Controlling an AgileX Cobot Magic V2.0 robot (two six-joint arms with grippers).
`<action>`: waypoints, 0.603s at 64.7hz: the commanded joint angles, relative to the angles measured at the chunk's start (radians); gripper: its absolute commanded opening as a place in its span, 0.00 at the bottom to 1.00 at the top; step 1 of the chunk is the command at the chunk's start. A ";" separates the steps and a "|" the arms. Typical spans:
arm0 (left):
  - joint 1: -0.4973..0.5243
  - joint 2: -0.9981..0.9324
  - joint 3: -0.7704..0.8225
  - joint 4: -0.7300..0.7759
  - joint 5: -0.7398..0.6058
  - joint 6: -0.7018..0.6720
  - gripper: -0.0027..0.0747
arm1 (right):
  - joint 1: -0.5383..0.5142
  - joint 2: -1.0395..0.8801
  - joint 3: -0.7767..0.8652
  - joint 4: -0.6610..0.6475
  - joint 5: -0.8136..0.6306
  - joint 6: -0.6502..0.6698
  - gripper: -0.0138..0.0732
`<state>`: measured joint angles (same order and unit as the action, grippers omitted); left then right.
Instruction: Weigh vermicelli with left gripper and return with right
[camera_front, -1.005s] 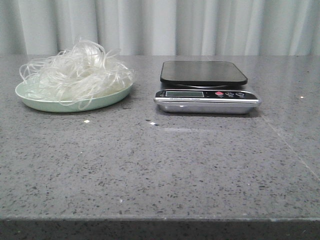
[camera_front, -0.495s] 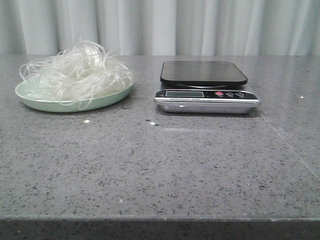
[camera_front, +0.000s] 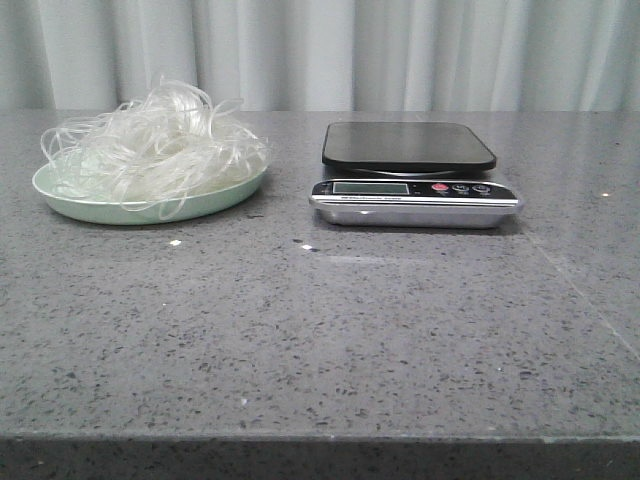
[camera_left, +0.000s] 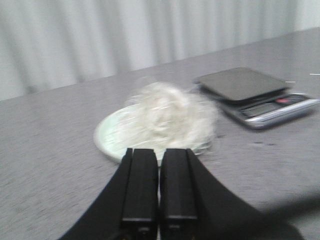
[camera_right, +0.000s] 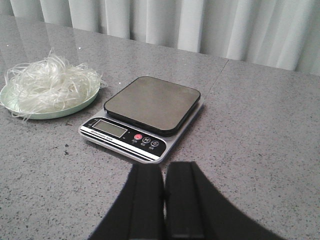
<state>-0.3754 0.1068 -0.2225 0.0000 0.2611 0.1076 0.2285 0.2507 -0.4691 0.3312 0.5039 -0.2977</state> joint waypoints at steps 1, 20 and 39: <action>0.127 -0.033 0.066 -0.029 -0.213 -0.002 0.20 | -0.003 0.008 -0.023 0.015 -0.071 -0.009 0.36; 0.330 -0.131 0.232 -0.070 -0.352 -0.027 0.20 | -0.003 0.008 -0.023 0.015 -0.068 -0.009 0.36; 0.353 -0.131 0.232 -0.070 -0.364 -0.029 0.20 | -0.003 0.008 -0.023 0.015 -0.064 -0.009 0.36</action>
<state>-0.0278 -0.0040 0.0031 -0.0615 -0.0281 0.0920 0.2285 0.2507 -0.4646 0.3312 0.5058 -0.2977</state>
